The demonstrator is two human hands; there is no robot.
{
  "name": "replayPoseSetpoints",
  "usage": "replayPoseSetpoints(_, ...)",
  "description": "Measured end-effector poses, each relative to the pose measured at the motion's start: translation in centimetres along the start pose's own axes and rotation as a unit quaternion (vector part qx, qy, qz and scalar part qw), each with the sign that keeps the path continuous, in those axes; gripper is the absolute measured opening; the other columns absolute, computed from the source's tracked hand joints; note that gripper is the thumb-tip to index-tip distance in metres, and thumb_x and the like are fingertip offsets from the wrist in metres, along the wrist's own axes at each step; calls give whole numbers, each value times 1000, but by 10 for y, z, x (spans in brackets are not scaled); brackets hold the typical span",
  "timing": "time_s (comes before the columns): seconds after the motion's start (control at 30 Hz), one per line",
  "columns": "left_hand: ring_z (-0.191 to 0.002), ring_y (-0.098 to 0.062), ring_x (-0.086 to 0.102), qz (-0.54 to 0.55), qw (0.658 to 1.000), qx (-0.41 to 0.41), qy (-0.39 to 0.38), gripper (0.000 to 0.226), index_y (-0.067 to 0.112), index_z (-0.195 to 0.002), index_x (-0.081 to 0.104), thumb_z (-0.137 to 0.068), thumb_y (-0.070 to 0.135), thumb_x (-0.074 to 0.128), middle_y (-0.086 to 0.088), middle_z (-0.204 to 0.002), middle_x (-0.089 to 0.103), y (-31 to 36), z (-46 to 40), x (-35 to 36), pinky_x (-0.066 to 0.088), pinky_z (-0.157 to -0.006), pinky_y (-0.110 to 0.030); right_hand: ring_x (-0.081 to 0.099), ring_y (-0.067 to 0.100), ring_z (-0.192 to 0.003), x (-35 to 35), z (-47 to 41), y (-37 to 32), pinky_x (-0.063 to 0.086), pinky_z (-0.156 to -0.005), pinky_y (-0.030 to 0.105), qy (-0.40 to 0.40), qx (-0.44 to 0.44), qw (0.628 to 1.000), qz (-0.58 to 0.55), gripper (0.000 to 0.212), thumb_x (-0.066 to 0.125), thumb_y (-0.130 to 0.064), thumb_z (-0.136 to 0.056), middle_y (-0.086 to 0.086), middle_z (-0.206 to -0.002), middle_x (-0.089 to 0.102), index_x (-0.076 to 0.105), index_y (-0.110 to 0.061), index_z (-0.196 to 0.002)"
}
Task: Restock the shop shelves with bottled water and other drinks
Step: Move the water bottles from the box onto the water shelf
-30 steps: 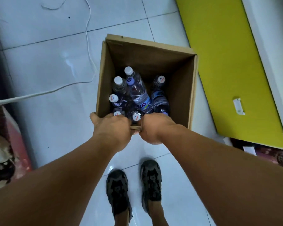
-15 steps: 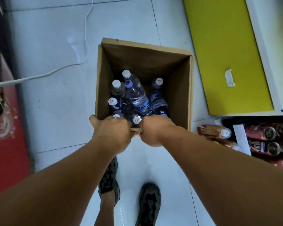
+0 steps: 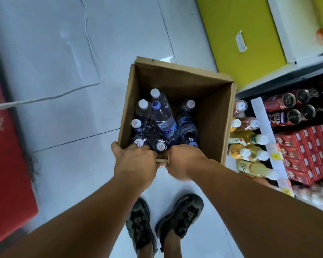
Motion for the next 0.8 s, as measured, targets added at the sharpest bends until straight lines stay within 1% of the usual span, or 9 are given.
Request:
replayPoseSetpoints(0.1, -97, -15, 52, 1, 1000, 3, -2, 24, 35, -100, 66, -94, 49, 46, 12, -98, 62, 21, 19, 18, 20, -91, -52, 54, 26, -90, 24, 19, 15, 40, -76, 31, -13, 12, 1000, -5, 25, 52, -27, -94, 6, -109, 66, 66, -22, -115)
replayPoseSetpoints(0.27, -100, -15, 54, 40, 998, -43, -28, 23, 34, -105, 66, -94, 46, 49, 11, -101, 64, 53, 54, 45, 19, -95, -55, 58, 28, -93, 54, 48, 37, 38, -74, 31, -27, 18, 999, 5, 13, 53, -25, -94, 7, -108, 67, 64, -21, -100)
replayPoseSetpoints(0.33, -102, -15, 53, 44, 996, -61, -51, 24, 32, -104, 65, -94, 48, 49, 10, -102, 64, 64, 67, 58, 20, -99, -58, 60, 29, -97, 65, 58, 46, 38, -74, 30, -39, 20, 999, 16, 18, 52, -23, -92, 7, -109, 67, 65, -20, -103)
replayPoseSetpoints(0.43, -104, -15, 53, 60, 992, -78, -75, 29, 30, -103, 65, -94, 51, 47, 11, -104, 62, 84, 85, 70, 21, -100, -59, 55, 27, -86, 79, 73, 60, 37, -73, 30, -61, 16, 998, 33, 22, 51, -17, -88, 7, -105, 68, 67, -19, -104)
replayPoseSetpoints(0.53, -104, -16, 54, 89, 984, -74, -133, 38, 31, -100, 64, -91, 61, 43, 12, -97, 59, 102, 94, 81, 25, -99, -57, 50, 24, -80, 91, 84, 74, 38, -71, 30, -79, 14, 996, 28, 21, 53, -21, -87, 4, -91, 63, 69, -22, -102)
replayPoseSetpoints(0.63, -95, -23, 59, 152, 946, -23, -286, 55, 28, -102, 64, -85, 73, 37, 4, -90, 64, 115, 97, 96, 38, -98, -51, 60, 21, -82, 106, 86, 93, 43, -68, 26, -134, 24, 990, -30, 19, 68, -35, -79, -3, -84, 66, 69, -26, -96)
replayPoseSetpoints(0.67, -98, -27, 60, 130, 936, 15, -328, 57, 25, -113, 63, -90, 69, 36, -3, -99, 66, 118, 97, 94, 42, -97, -45, 64, 19, -85, 110, 87, 99, 47, -69, 26, -166, 31, 983, -69, 25, 75, -39, -73, -7, -84, 68, 71, -30, -96)
replayPoseSetpoints(0.73, -111, -31, 57, -10, 949, 87, -303, 48, 20, -141, 44, -102, 47, 37, -13, -120, 60, 119, 87, 80, 43, -88, -37, 65, 13, -95, 114, 89, 108, 51, -82, 27, -219, 31, 966, -133, 37, 82, -46, -68, -13, -93, 70, 72, -36, -102)
replayPoseSetpoints(0.8, -111, -27, 58, -155, 962, 99, -202, 35, 22, -132, 51, -103, 38, 39, -5, -119, 61, 118, 68, 60, 41, -77, -36, 60, 13, -110, 110, 87, 116, 45, -100, 29, -215, 42, 954, -203, 64, 77, -64, -63, -13, -114, 68, 69, -36, -120)
Point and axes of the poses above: each hand's wrist, its own z-axis away from the middle knuckle, its own x-axis out of the palm, y = z × x, the point moved 8 cm from there along -z, towards the middle knuckle
